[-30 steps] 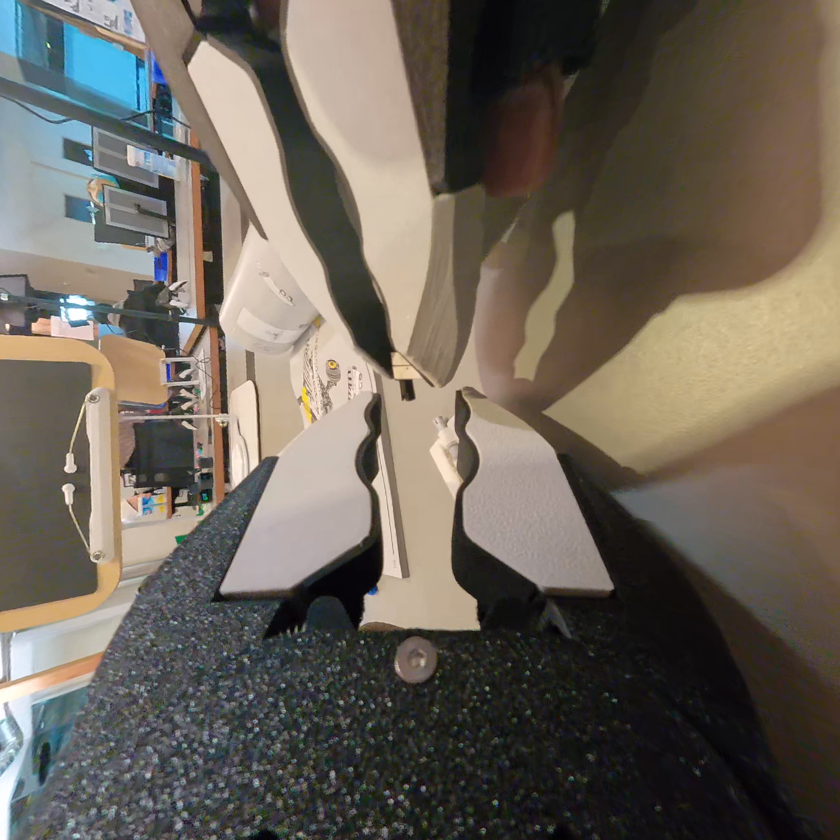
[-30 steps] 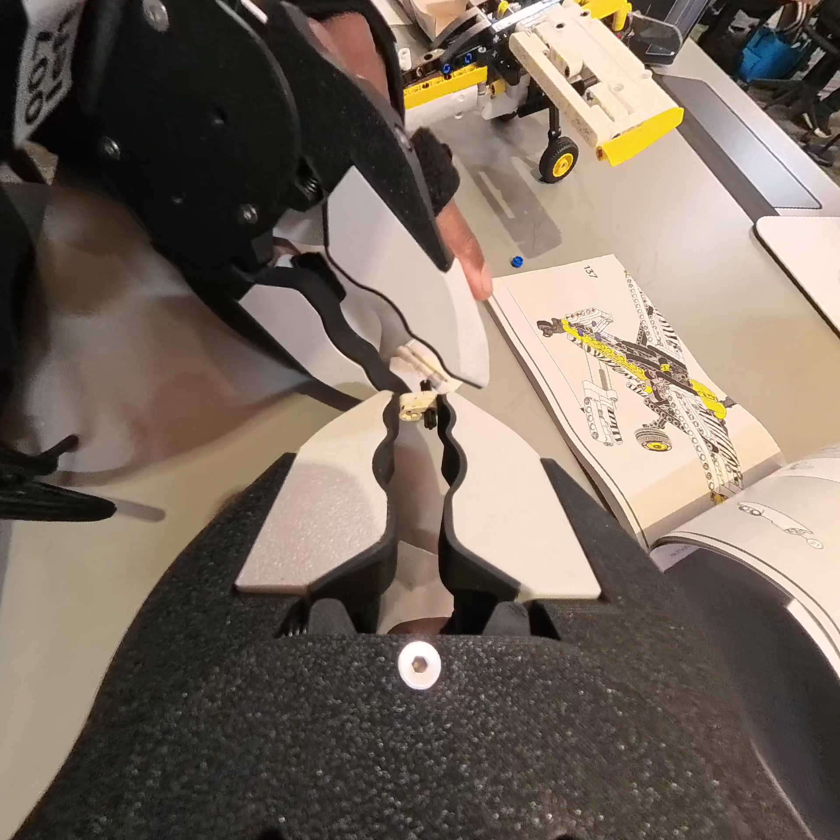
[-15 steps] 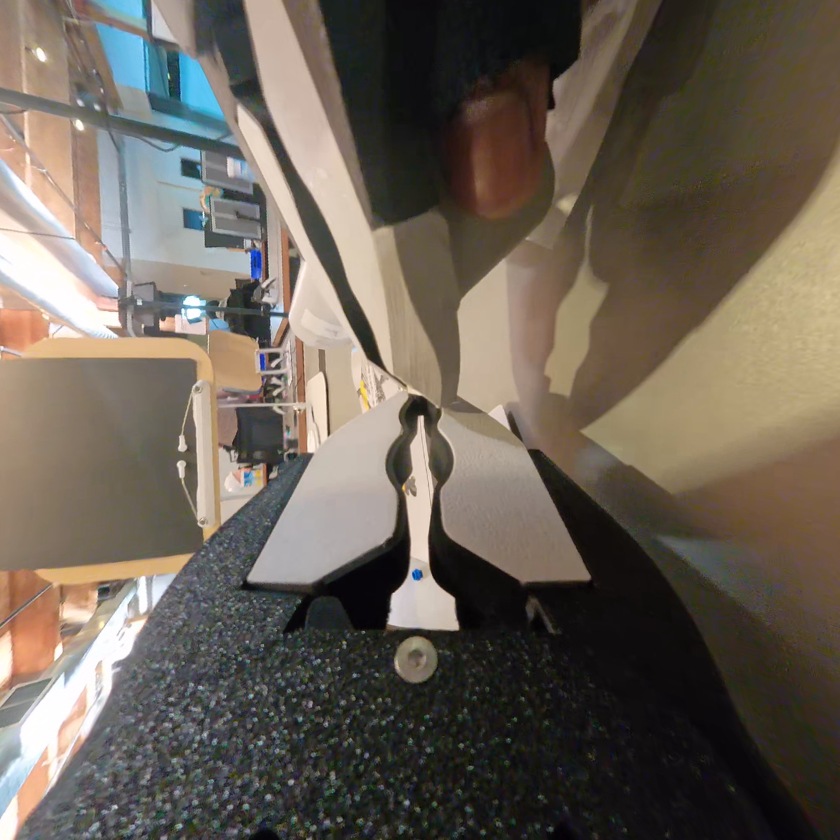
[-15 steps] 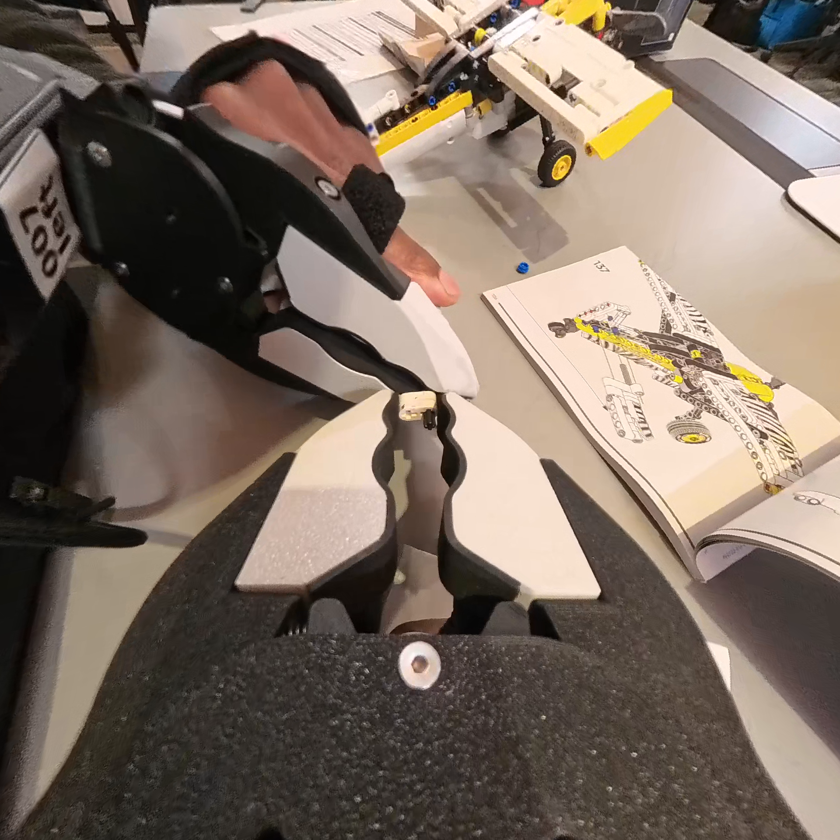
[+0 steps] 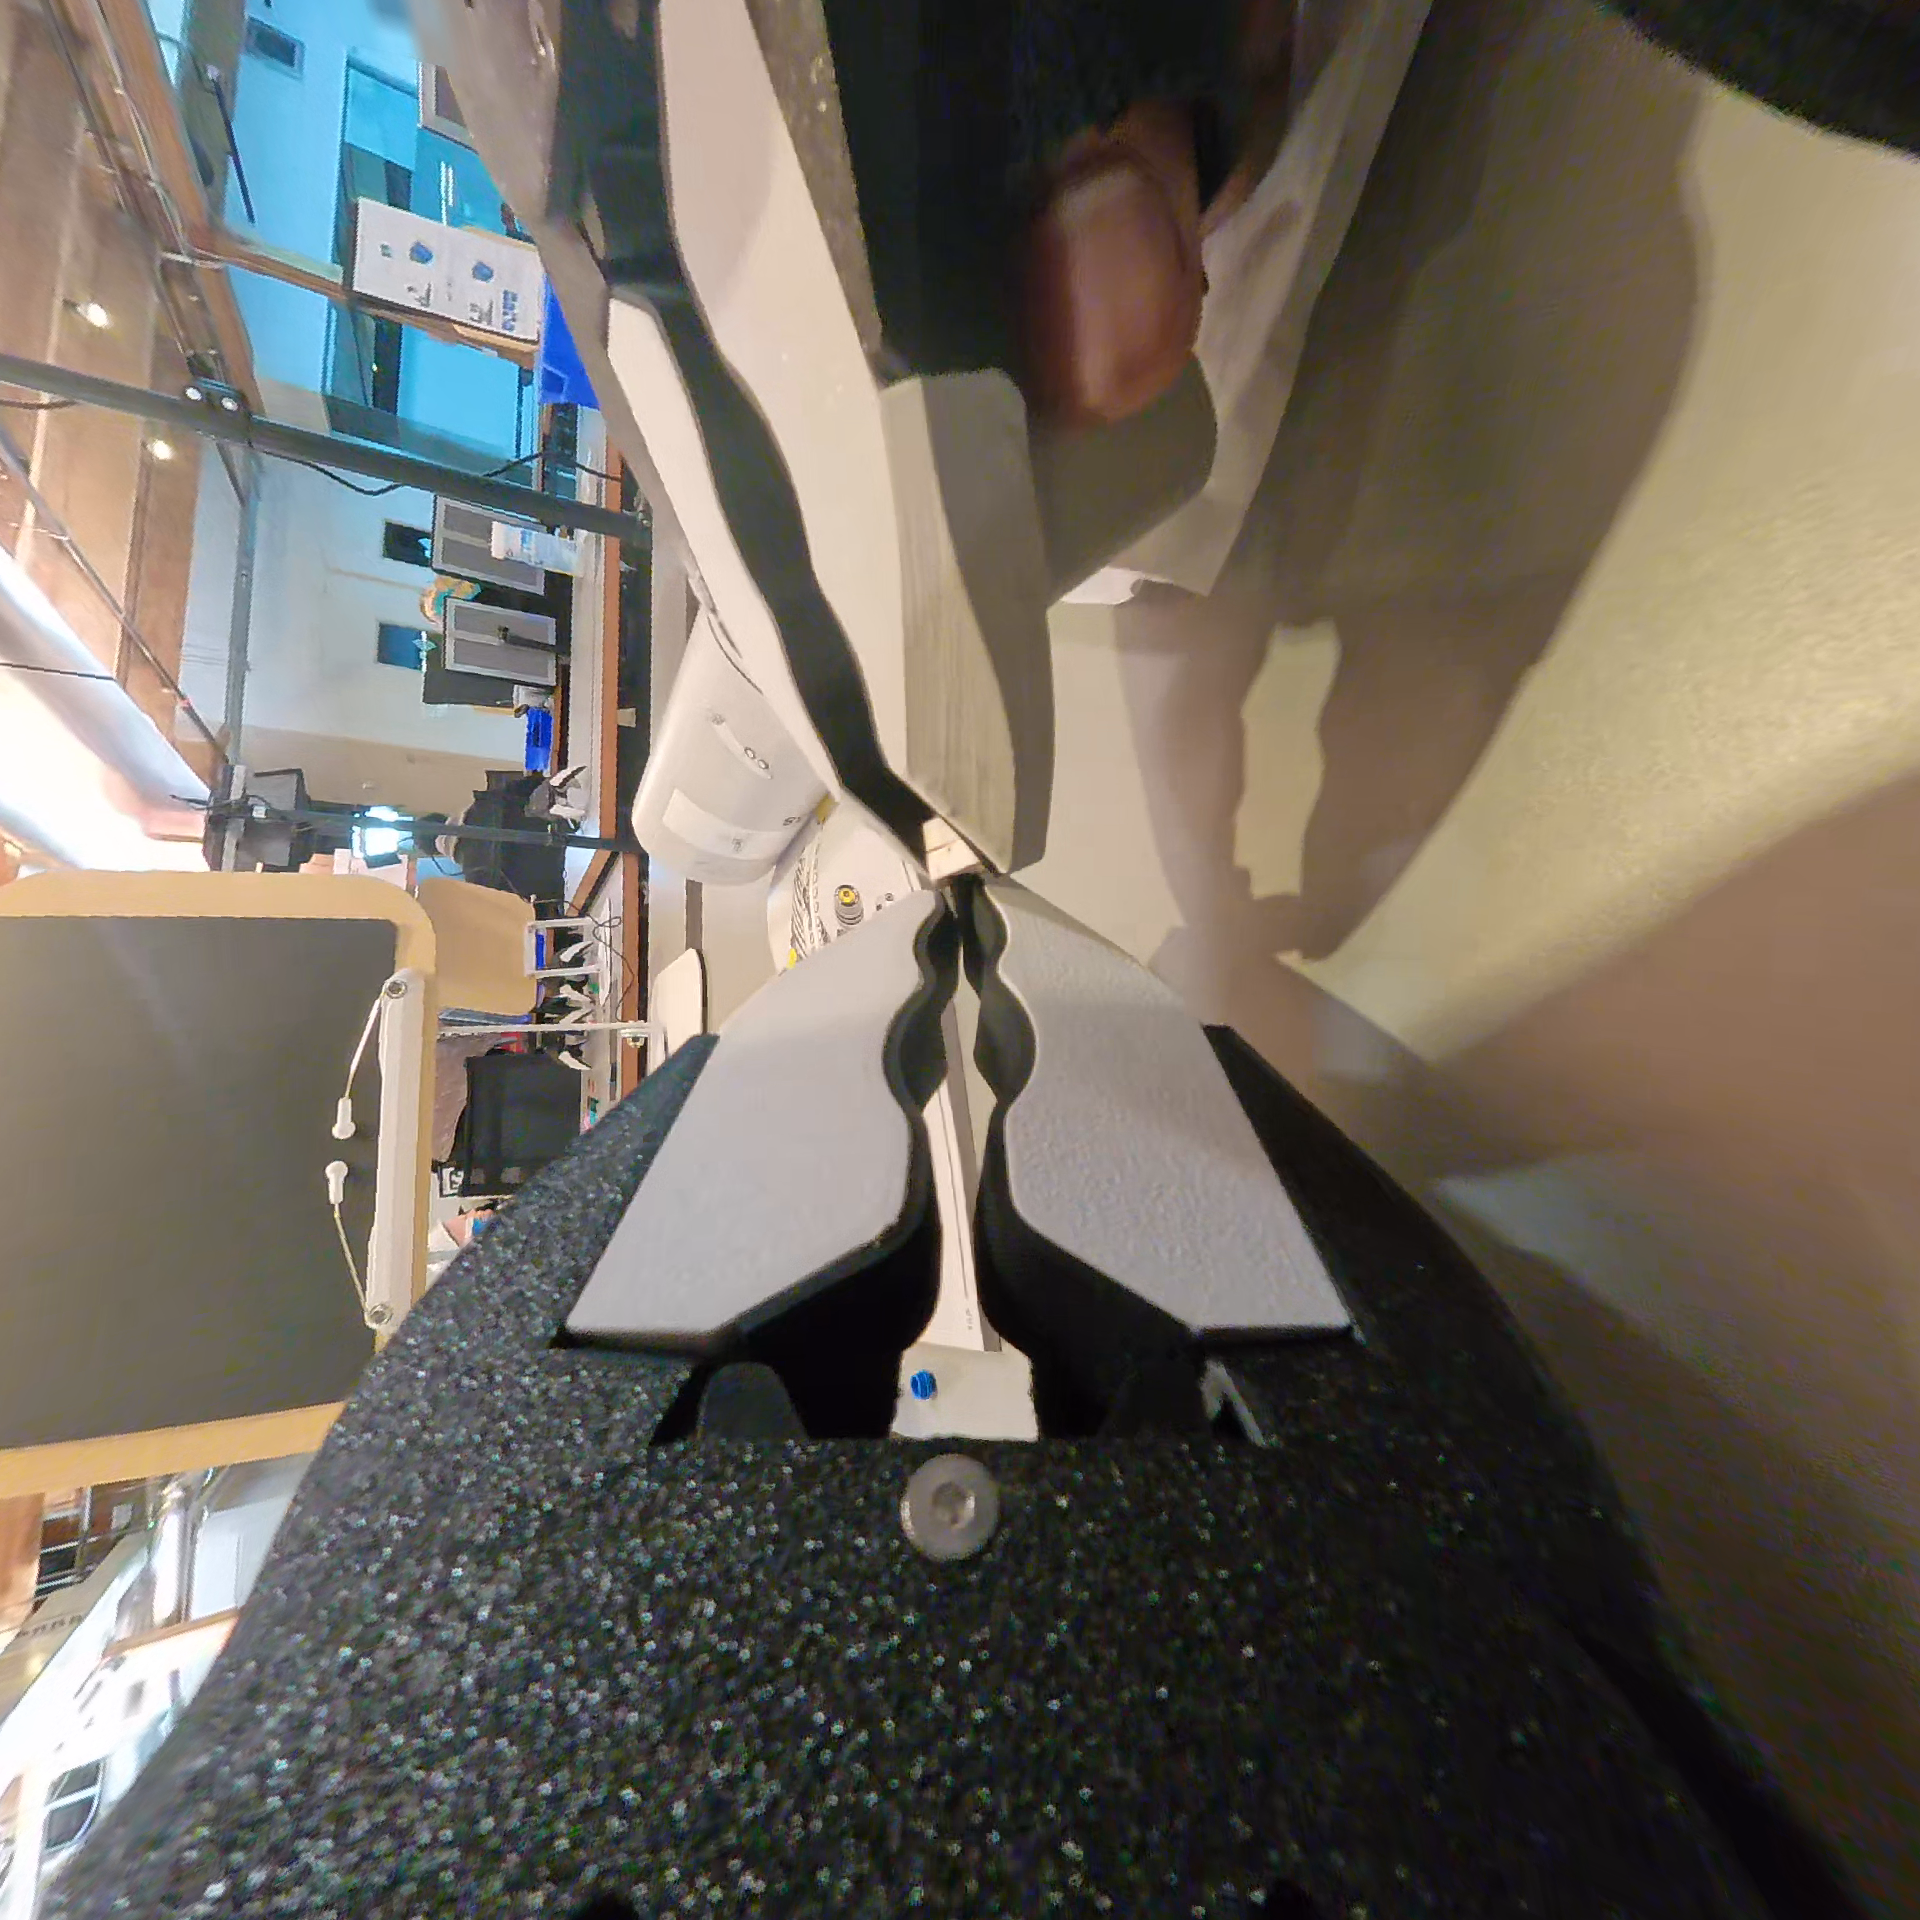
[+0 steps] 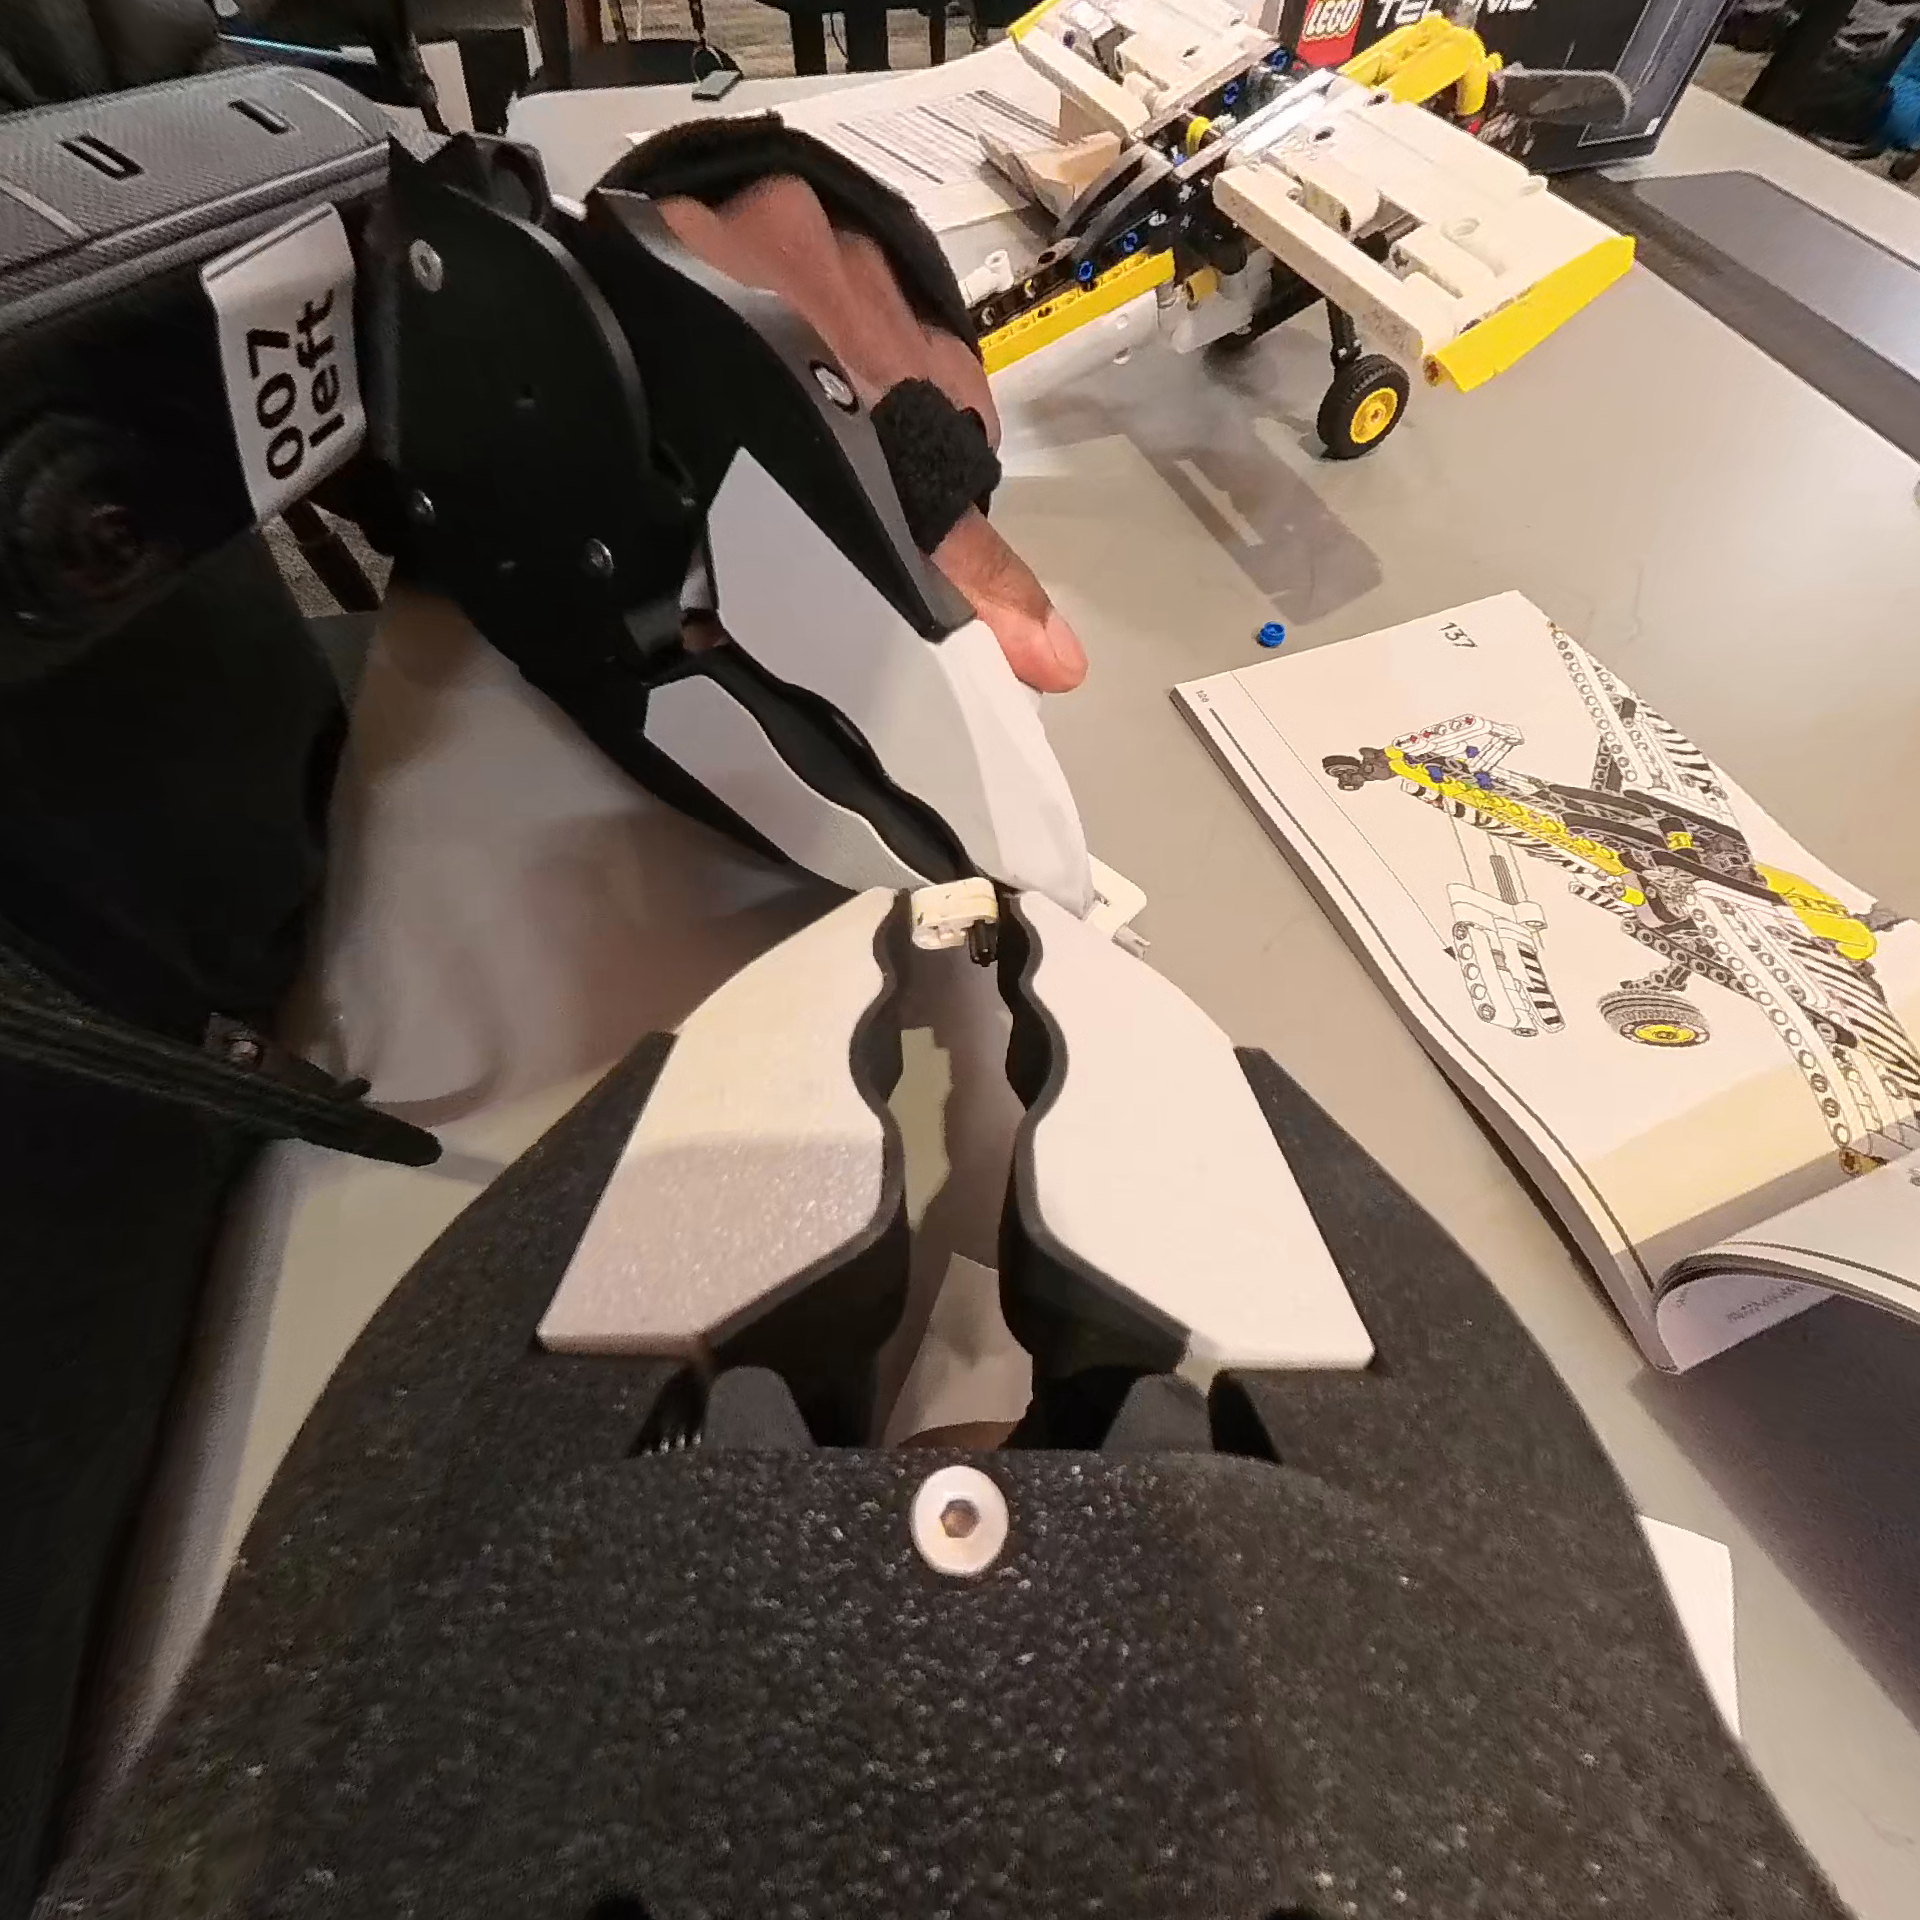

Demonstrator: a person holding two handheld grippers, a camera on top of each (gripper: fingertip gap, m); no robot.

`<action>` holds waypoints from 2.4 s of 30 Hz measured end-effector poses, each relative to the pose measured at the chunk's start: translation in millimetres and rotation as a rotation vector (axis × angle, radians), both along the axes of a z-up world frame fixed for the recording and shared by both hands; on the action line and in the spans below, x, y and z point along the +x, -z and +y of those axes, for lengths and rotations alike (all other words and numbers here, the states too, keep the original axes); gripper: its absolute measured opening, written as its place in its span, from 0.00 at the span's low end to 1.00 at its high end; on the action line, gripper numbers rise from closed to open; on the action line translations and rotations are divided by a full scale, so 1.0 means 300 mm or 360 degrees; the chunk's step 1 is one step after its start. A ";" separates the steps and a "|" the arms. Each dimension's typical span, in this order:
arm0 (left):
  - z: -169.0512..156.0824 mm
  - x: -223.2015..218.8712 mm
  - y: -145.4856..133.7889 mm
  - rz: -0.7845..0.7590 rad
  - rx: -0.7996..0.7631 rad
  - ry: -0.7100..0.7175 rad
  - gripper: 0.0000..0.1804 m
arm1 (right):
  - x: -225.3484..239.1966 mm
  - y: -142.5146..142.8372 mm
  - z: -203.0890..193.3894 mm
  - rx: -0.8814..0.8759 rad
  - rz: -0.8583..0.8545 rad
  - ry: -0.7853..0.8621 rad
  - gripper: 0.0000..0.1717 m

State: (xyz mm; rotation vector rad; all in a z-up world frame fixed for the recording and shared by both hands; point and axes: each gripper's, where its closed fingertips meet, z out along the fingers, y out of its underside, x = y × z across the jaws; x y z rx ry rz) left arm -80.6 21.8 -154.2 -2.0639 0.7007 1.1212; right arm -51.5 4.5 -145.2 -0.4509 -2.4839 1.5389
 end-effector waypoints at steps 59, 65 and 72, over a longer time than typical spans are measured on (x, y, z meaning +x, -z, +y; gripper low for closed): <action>0.004 -0.048 0.017 0.0031 -0.0049 -0.0184 0.20 | -0.062 -0.028 0.012 -0.0201 -0.0380 0.0273 0.09; -0.001 -0.072 -0.019 0.0099 0.0027 -0.0292 0.10 | -0.068 -0.048 -0.005 -0.0230 -0.0367 0.0307 0.09; -0.018 -0.086 -0.036 0.0166 0.0034 -0.0336 0.02 | -0.077 -0.051 -0.016 -0.0214 -0.0263 0.0343 0.11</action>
